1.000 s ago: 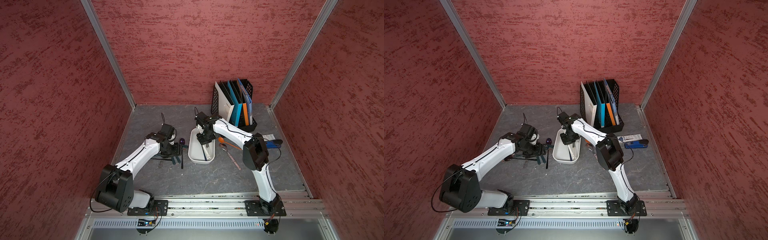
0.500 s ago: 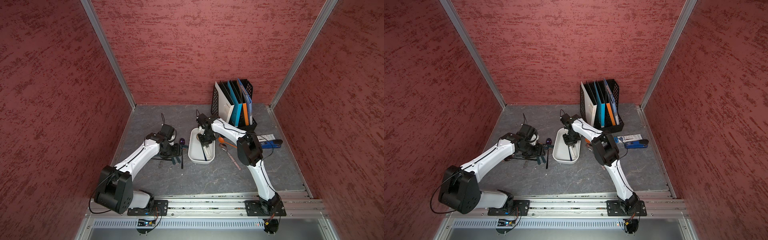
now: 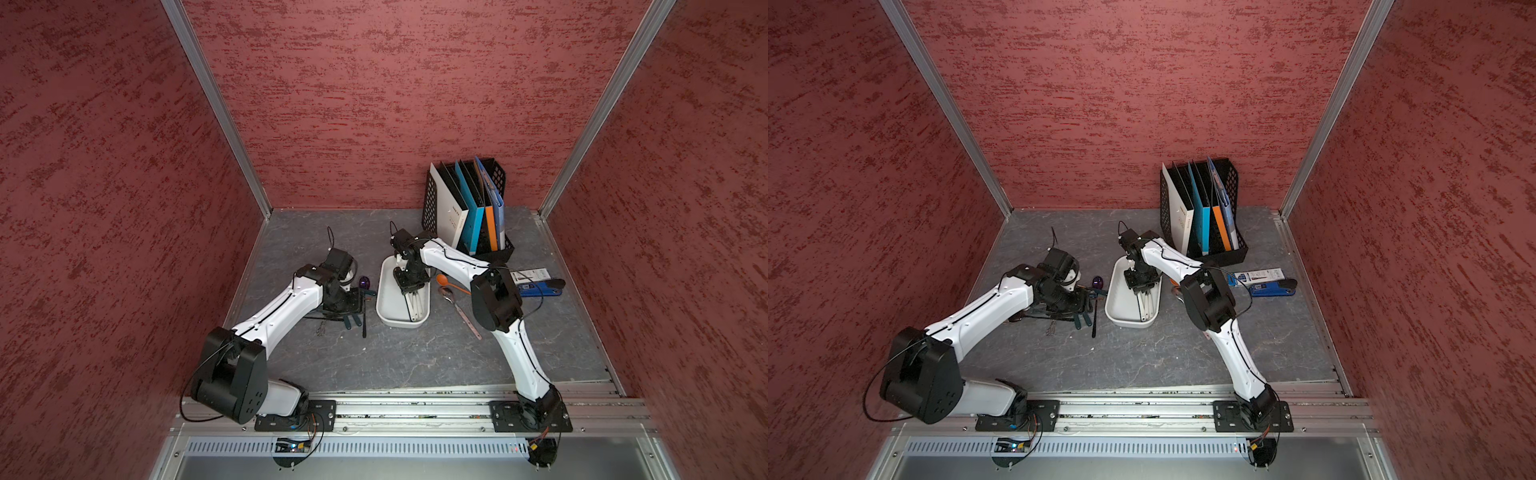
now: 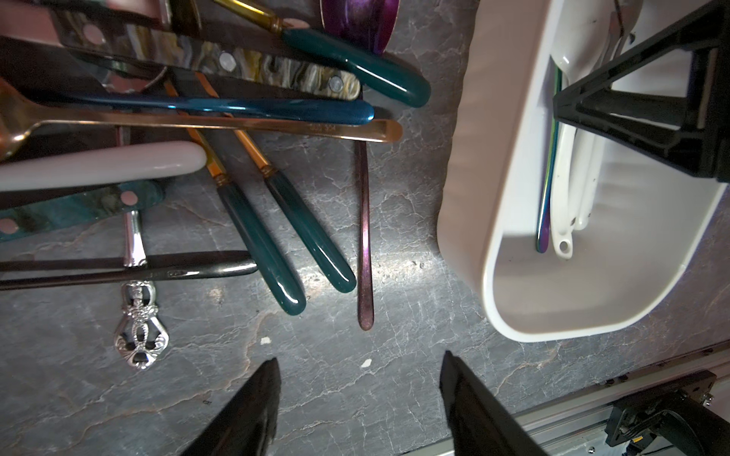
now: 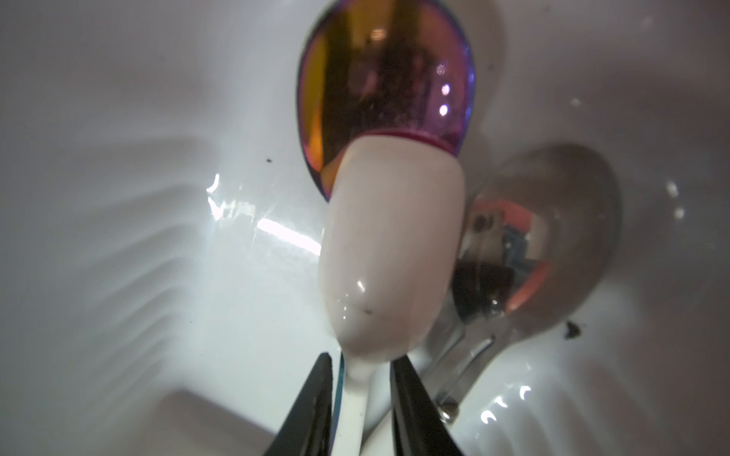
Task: Put the spoon into the storage box
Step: Place the spoon in the storage box.
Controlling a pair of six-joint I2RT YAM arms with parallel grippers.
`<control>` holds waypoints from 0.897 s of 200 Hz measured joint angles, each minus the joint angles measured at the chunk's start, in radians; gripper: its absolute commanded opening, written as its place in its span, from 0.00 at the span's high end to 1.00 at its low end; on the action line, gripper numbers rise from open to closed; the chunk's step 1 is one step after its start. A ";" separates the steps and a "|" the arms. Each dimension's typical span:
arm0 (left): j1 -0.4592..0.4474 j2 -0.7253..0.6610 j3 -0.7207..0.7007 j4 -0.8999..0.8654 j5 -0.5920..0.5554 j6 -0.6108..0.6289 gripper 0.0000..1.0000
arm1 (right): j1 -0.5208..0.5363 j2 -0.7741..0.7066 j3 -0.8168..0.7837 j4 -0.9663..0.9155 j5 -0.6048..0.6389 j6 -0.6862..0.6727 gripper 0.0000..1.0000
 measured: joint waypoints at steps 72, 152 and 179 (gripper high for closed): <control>-0.033 0.212 0.230 -0.014 -0.016 0.008 0.31 | 0.000 -0.254 -0.148 0.043 0.034 -0.036 0.48; -0.061 0.514 0.531 -0.032 -0.012 0.018 0.34 | -0.006 -0.694 -0.581 0.109 0.163 -0.038 0.39; -0.061 0.575 0.593 -0.032 -0.003 -0.006 0.43 | -0.035 -0.755 -0.732 0.126 0.179 -0.038 0.37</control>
